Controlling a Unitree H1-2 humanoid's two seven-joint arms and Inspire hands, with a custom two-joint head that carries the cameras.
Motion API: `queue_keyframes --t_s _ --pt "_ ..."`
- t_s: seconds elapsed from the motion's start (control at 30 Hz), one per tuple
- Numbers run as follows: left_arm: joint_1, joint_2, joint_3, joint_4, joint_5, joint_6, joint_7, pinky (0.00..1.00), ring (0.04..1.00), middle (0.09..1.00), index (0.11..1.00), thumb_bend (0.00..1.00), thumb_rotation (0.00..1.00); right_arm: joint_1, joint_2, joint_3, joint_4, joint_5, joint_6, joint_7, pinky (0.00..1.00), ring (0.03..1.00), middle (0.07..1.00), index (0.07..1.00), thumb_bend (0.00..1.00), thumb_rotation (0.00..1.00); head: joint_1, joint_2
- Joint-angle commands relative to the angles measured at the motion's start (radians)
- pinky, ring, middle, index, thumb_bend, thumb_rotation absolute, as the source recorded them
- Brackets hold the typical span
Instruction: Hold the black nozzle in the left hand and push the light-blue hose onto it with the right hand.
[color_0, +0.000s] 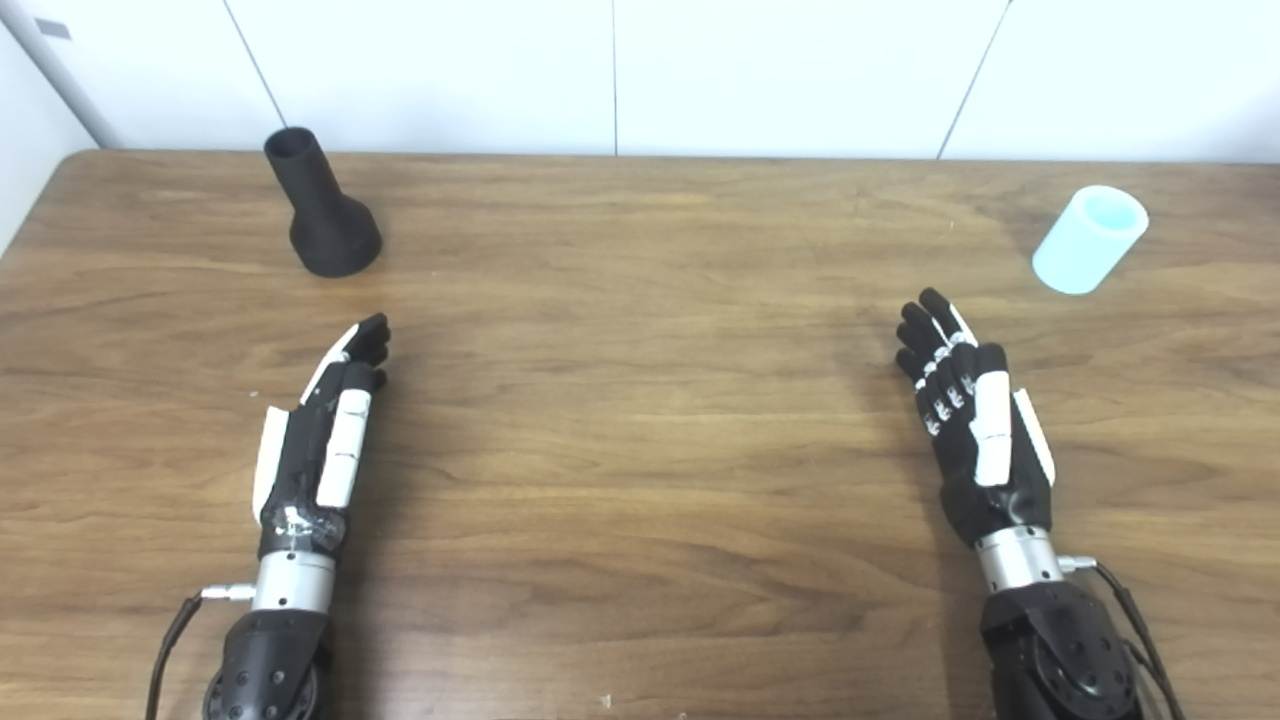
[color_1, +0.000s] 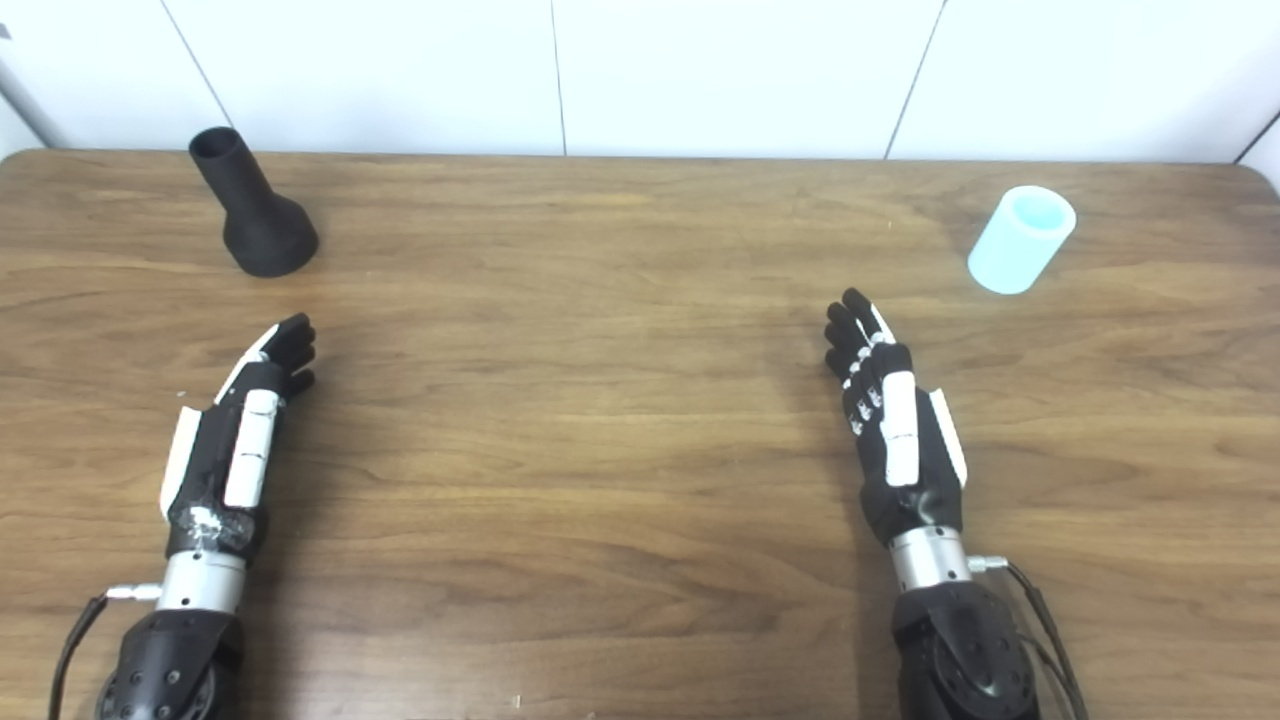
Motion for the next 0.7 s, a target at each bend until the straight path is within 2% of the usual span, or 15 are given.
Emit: queue_keyframes --t_s 0.0,0.07,0.1,0.13,0.4,0.5,0.67 --pt "0.034 0.015 -0.018 0.015 -0.011 -0.008 -0.008 0.91 0.922 0.907 0.889 0.54 0.86 0.015 -0.012 -0.004 0.032 0.01 0.002 0.015 0.96 0.95 0.937 0.935 0.55 1.0 0.043 -0.021" --pt "0.037 0.01 -0.022 0.021 0.001 -0.011 -0.002 0.91 0.921 0.905 0.886 0.56 0.85 0.015 -0.019 -0.007 0.047 0.014 -0.013 0.021 0.97 0.954 0.938 0.936 0.54 1.0 0.061 -0.032" --pt "0.041 0.007 -0.027 0.019 0.011 -0.009 0.001 0.91 0.921 0.905 0.885 0.56 0.86 0.016 -0.021 -0.009 0.053 0.016 -0.018 0.022 0.97 0.952 0.938 0.935 0.53 1.0 0.085 -0.05" --pt "0.045 0.004 -0.031 0.014 0.023 -0.004 0.004 0.91 0.923 0.908 0.887 0.55 0.87 0.016 -0.024 -0.011 0.058 0.018 -0.024 0.024 0.97 0.952 0.937 0.935 0.53 1.0 0.085 -0.05" --pt "0.063 -0.016 -0.067 0.009 0.053 -0.008 0.028 0.93 0.93 0.918 0.884 0.52 0.9 0.016 -0.056 -0.018 0.105 0.042 -0.09 0.068 1.0 0.994 0.972 0.963 0.53 1.0 0.195 -0.131" --pt "0.066 -0.023 -0.074 0.025 0.049 -0.023 0.036 0.92 0.926 0.913 0.884 0.55 0.88 0.016 -0.059 -0.024 0.118 0.049 -0.095 0.075 1.0 0.998 0.976 0.969 0.53 1.0 0.222 -0.154" --pt "0.072 -0.026 -0.084 0.04 0.064 -0.045 0.051 0.91 0.923 0.914 0.884 0.53 0.88 0.02 -0.064 -0.028 0.119 0.055 -0.092 0.08 1.0 1.0 0.988 0.977 0.53 1.0 0.241 -0.174"
